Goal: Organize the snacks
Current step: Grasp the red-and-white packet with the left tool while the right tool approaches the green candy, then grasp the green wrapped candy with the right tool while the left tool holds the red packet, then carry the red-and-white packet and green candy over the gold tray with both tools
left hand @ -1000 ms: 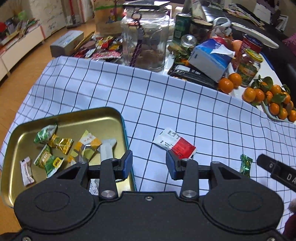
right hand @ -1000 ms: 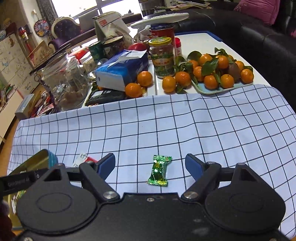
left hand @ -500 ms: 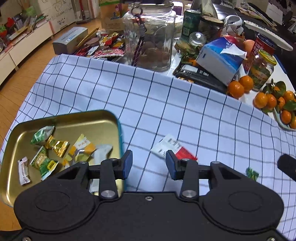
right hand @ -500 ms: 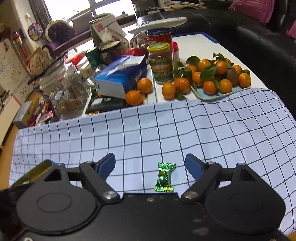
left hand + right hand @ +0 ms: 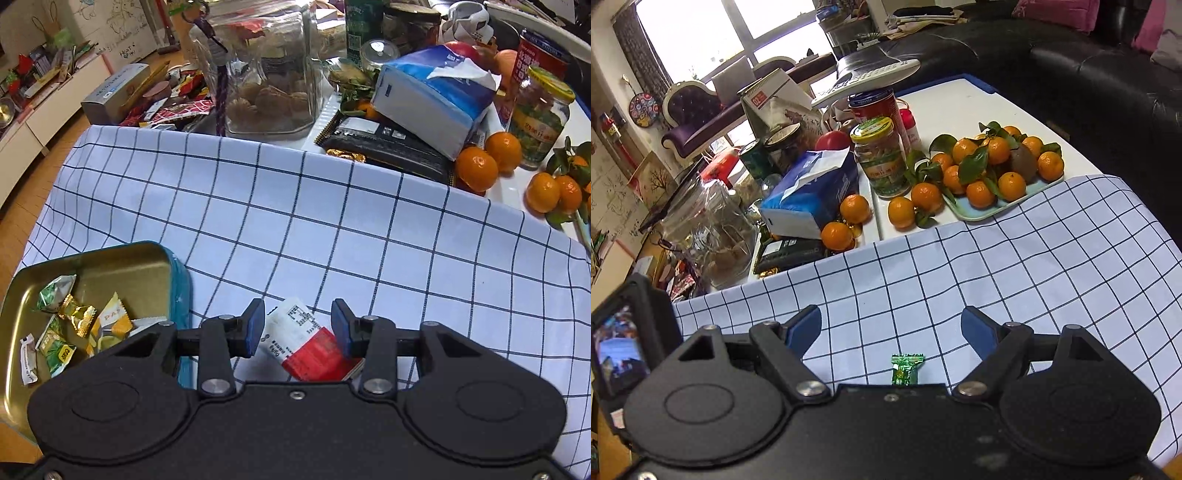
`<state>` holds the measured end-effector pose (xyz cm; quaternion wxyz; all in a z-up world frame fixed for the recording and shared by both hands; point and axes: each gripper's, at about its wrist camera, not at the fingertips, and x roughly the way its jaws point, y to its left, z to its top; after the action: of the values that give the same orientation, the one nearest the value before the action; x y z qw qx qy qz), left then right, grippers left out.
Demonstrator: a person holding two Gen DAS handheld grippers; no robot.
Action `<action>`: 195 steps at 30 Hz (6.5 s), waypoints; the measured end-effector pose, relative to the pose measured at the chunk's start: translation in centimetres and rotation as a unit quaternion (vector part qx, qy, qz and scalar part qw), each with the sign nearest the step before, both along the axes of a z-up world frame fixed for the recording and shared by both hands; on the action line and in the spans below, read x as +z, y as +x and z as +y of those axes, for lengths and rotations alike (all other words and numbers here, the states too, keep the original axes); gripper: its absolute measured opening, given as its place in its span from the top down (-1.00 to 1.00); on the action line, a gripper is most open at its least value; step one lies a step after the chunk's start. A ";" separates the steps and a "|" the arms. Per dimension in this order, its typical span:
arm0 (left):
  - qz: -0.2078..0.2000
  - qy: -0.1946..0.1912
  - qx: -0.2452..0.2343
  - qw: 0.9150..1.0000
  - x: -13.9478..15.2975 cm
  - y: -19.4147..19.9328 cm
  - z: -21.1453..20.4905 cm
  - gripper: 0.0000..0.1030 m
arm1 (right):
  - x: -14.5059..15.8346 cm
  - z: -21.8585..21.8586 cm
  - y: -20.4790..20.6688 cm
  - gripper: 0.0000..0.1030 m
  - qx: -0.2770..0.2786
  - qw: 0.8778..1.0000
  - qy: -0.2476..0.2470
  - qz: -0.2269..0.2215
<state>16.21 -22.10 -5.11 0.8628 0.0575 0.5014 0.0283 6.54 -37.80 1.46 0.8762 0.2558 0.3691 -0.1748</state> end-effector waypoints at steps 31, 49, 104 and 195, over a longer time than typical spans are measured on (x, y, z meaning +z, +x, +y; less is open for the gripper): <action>0.055 -0.073 0.010 0.996 -0.5 -4.3 2.8 0.03 | 0.2 -0.7 -0.3 -0.69 -0.004 0.999 0.046 -0.007; 0.072 -0.116 0.027 0.990 -2.0 -2.2 3.0 0.02 | 0.1 -0.9 -0.1 -0.69 -0.003 0.999 0.046 -0.001; 0.100 -0.092 -0.085 0.987 -0.7 -2.9 2.4 0.18 | -9.3 2.3 4.3 0.42 0.026 0.986 -0.011 0.163; -0.006 -0.093 0.150 0.984 7.9 -3.3 33.3 0.18 | 5.5 32.3 -0.5 0.44 0.330 0.939 -0.084 -0.043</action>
<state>12.88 11.19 2.79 0.8532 -0.0995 0.4998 0.1111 6.01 -5.52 6.91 0.9178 0.0528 0.3792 0.1049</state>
